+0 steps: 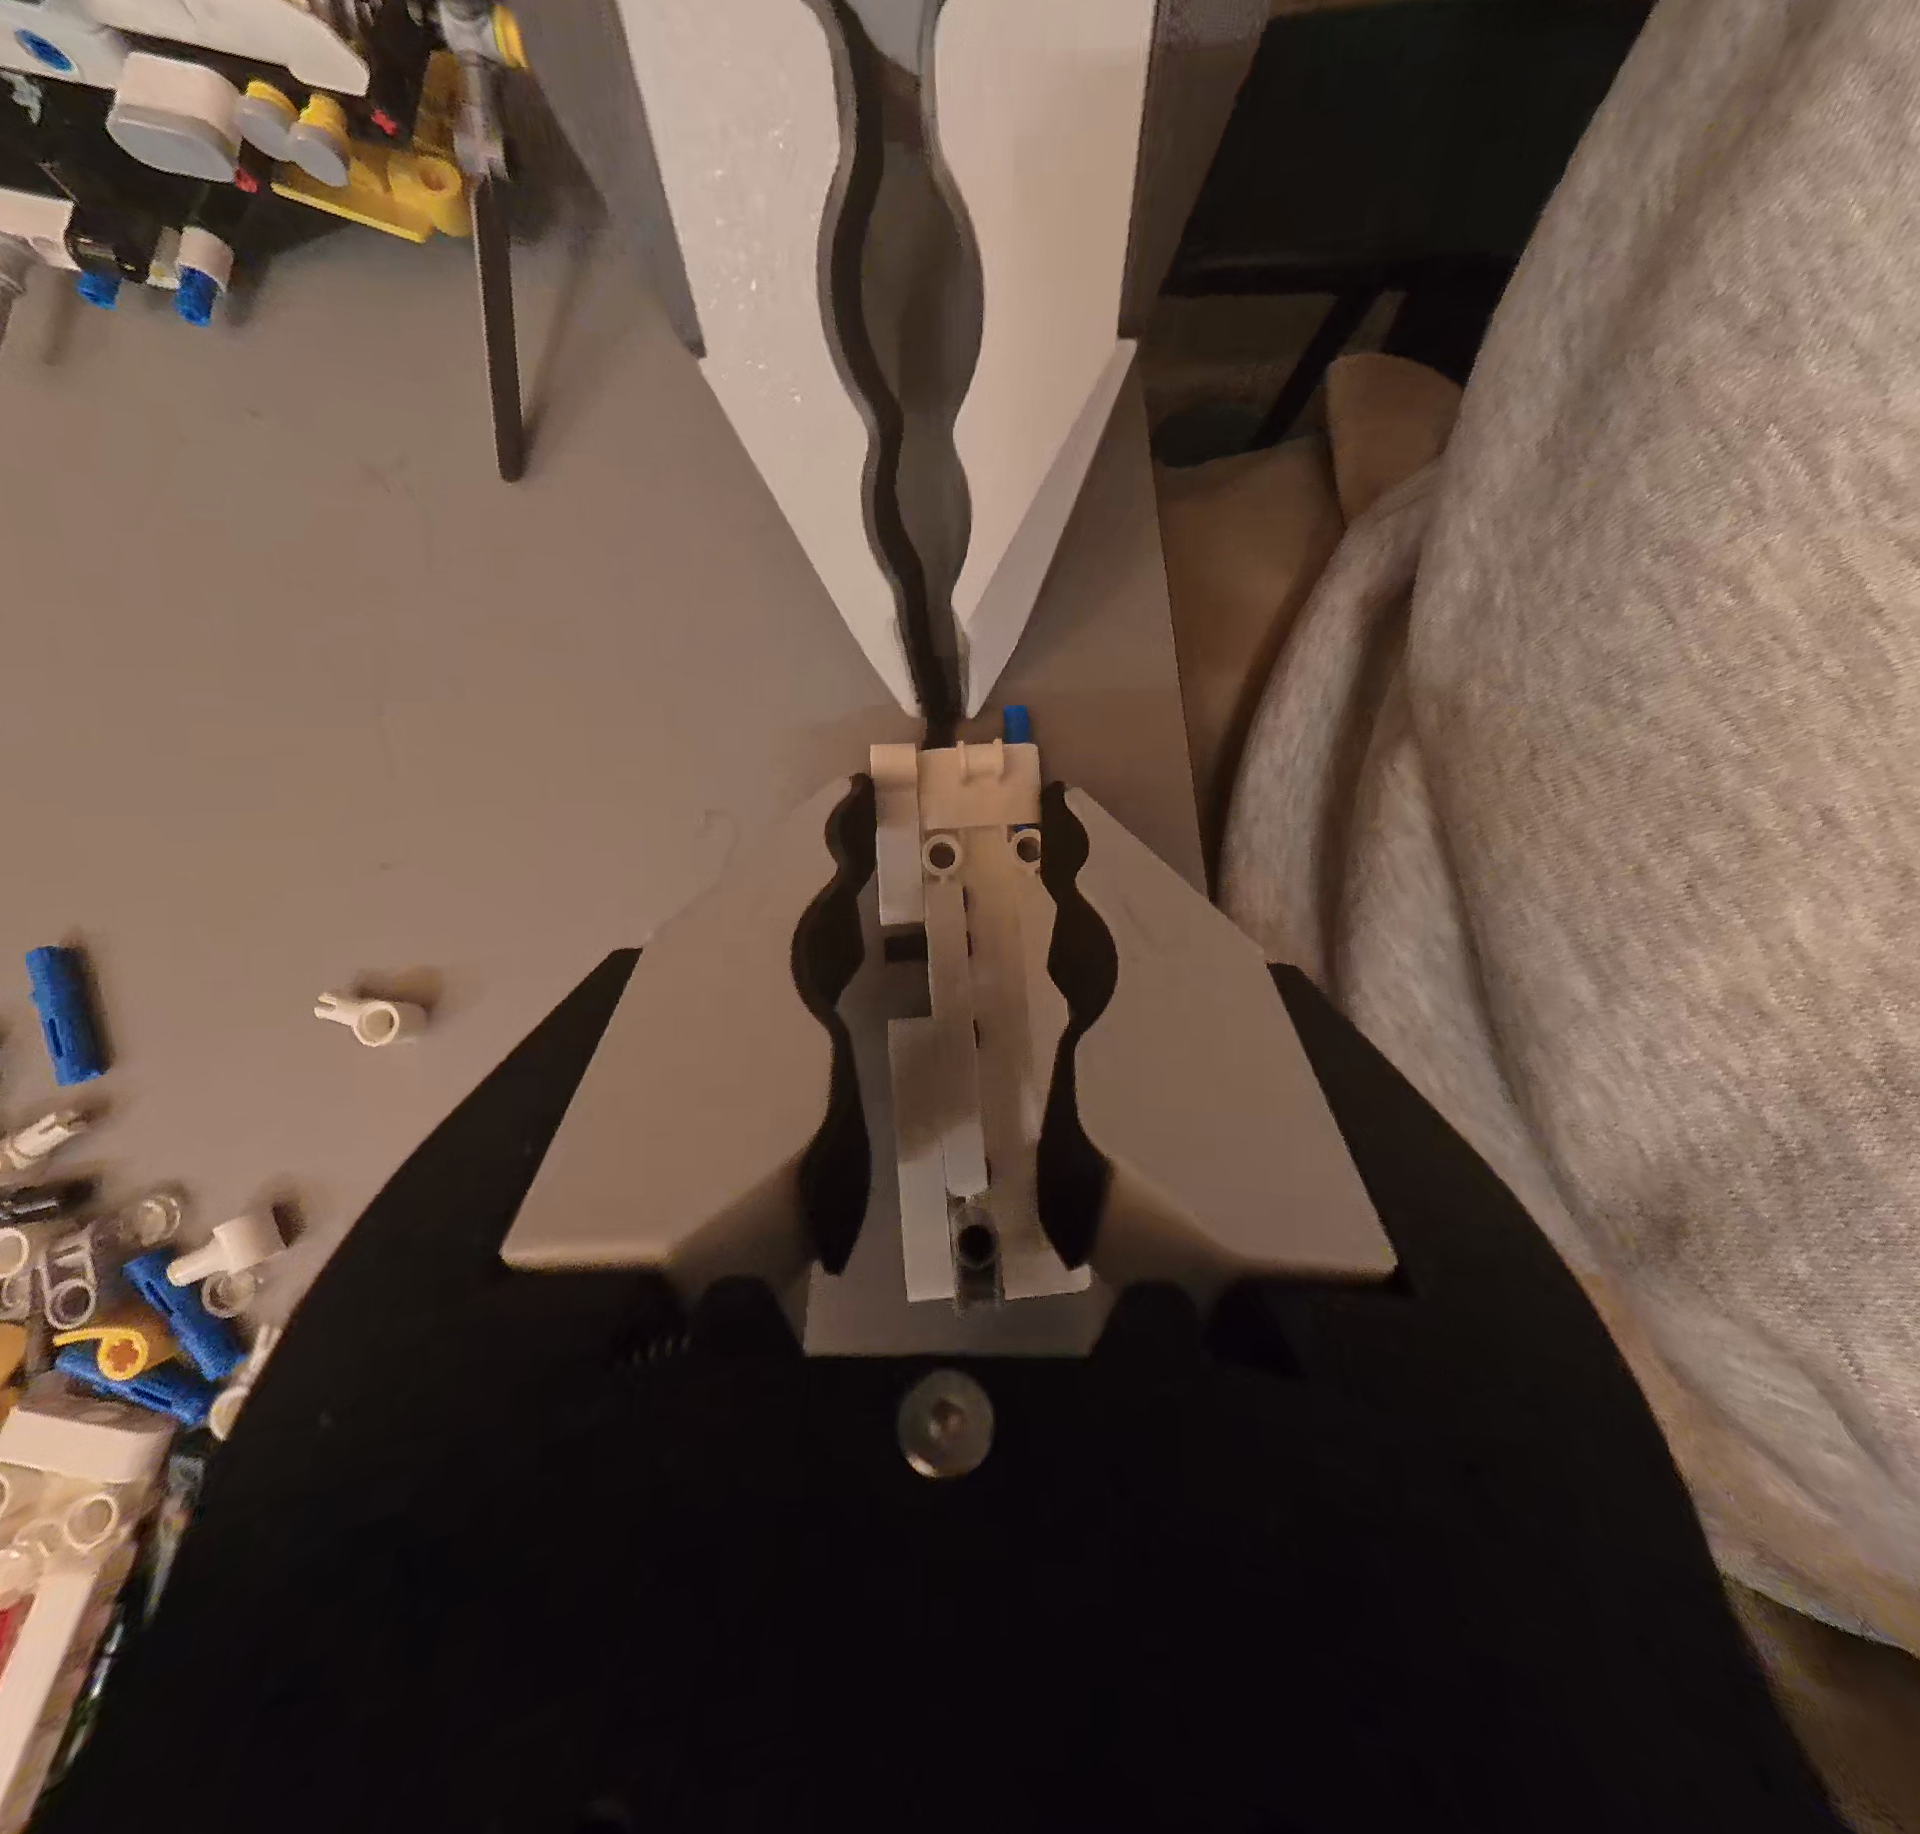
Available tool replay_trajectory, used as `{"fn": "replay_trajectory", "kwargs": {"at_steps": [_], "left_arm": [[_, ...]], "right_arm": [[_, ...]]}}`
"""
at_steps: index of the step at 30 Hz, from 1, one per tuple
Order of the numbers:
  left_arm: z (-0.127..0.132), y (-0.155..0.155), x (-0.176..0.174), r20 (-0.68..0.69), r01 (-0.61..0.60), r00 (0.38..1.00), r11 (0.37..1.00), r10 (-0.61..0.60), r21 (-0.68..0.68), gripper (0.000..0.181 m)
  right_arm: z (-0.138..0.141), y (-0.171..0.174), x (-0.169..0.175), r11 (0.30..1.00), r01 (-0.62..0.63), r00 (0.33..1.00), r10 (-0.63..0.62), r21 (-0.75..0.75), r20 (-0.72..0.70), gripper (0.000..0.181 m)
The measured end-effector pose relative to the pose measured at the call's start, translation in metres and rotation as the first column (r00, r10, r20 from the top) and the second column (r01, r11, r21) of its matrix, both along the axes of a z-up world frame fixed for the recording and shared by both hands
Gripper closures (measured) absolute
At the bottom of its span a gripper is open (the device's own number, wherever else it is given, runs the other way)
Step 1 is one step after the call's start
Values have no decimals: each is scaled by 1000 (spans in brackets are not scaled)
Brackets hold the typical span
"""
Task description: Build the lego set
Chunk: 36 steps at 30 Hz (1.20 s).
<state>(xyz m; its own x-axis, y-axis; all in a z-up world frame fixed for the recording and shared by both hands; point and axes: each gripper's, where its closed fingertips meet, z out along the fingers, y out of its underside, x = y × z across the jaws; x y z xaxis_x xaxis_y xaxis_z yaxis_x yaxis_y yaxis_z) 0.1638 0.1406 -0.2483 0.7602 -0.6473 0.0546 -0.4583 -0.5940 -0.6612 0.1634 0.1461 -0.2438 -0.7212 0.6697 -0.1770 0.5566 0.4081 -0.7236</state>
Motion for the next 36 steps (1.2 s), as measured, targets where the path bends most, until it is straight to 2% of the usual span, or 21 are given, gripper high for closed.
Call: {"fn": "replay_trajectory", "kwargs": {"at_steps": [3, 5, 11, 17, 20, 23, 26, 29, 31, 33, 34, 36], "left_arm": [[0, -4, 3, -6, 8, 1000, 1000, -8, 0, 150], [1, -6, 4, -15, 21, 1000, 1000, -21, 3, 150], [1, -8, 7, -14, 43, 999, 999, -44, -18, 150], [5, -7, 4, -34, 12, 999, 1000, -12, -7, 147], [9, -7, -1, -28, -15, 999, 1000, 15, 9, 144], [25, -5, -1, 33, -65, 997, 996, 63, 57, 141], [51, 5, -4, 151, -192, 974, 969, 168, 157, 141], [65, 10, -4, 282, -312, 924, 935, 257, 171, 144], [76, 14, -4, 411, -399, 859, 902, 306, 164, 150], [95, 16, 0, 608, -472, 731, 873, 309, 124, 158], [105, 14, 6, 697, -472, 659, 877, 282, 91, 160], [113, 12, 13, 788, -479, 553, 877, 271, 35, 163]], "right_arm": [[1, 2, 4, 999, 39, 999, -39, -6, -17, 177], [2, 6, 6, 998, 67, 997, -68, -13, -27, 168], [5, 6, 9, 993, 106, 993, -109, -49, -42, 163], [-1, 11, 6, 983, 171, 981, -165, 59, -102, 166], [-2, 10, 4, 976, 195, 975, -183, 94, -126, 177], [0, 12, 2, 968, 236, 965, -222, 91, -139, 179], [23, 8, 3, 962, 261, 946, -271, -76, -177, 178], [63, 7, 4, 914, 270, 904, -349, -304, -248, 179], [85, 7, 8, 888, 253, 865, -386, -385, -322, 179], [97, 9, 11, 886, 259, 814, -415, -385, -407, 179], [102, 8, 12, 887, 262, 788, -424, -380, -446, 179], [112, 6, 13, 884, 268, 739, -443, -382, -508, 178]]}}
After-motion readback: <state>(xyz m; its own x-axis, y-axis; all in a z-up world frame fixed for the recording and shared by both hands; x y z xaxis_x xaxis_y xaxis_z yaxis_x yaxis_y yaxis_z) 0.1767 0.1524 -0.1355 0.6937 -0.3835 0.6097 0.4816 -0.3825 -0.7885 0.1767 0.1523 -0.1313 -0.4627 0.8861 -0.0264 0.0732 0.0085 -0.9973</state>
